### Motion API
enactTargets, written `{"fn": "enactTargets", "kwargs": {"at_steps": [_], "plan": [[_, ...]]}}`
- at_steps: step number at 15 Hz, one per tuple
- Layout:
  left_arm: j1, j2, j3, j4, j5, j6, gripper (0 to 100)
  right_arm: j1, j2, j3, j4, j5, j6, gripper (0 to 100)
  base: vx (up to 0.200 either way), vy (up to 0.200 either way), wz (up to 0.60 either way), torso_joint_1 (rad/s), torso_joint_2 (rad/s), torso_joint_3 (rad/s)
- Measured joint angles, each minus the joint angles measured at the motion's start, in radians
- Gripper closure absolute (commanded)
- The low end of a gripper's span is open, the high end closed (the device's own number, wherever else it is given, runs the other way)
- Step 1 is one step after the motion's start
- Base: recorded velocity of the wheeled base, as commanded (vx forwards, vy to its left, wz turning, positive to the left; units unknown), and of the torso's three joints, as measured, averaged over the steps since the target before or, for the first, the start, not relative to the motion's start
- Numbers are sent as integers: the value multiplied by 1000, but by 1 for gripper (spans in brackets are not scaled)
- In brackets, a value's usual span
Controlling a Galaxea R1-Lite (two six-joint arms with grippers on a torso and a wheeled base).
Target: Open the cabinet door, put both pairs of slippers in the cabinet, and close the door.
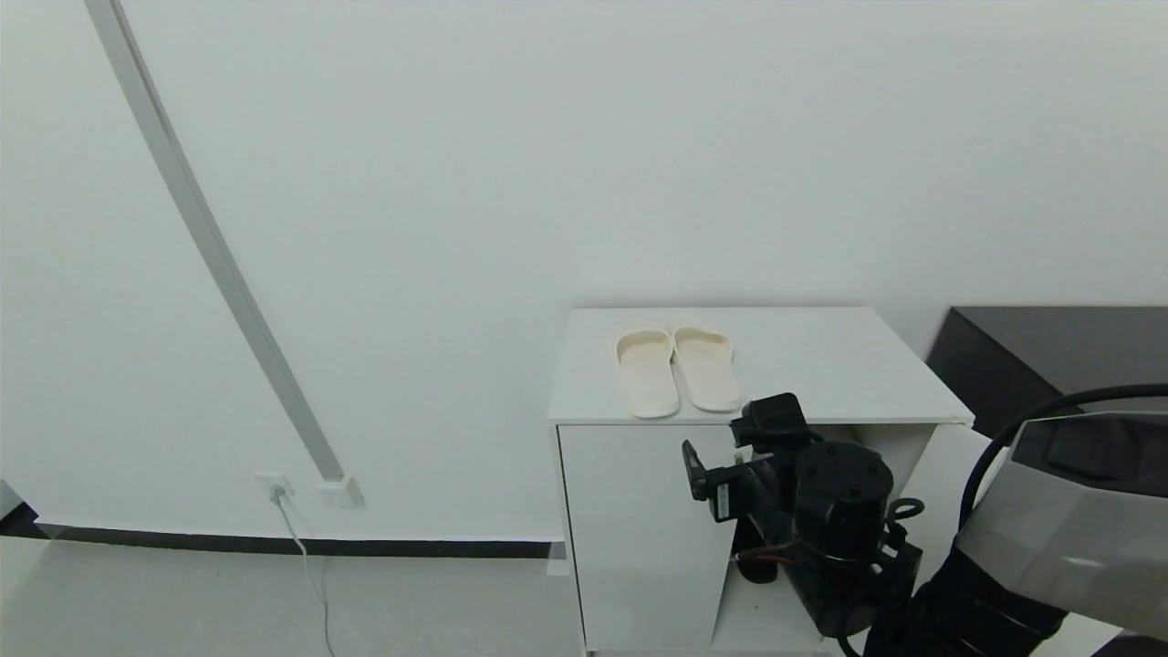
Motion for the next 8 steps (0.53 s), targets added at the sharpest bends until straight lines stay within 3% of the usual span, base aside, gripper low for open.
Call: {"fn": "enactTargets", "kwargs": {"at_steps": [2, 4, 8], "plan": [[0, 0, 0, 0, 3, -24, 100, -2, 3, -12, 0, 17, -19, 0, 0, 0, 0, 0, 0, 0], [0, 0, 0, 0, 6, -30, 100, -13, 2, -101, 114, 22, -20, 0, 0, 0, 0, 0, 0, 0], [0, 0, 0, 0, 6, -31, 100, -23, -33, -437, 696, 24, 105, 0, 0, 0, 0, 0, 0, 0]]}}
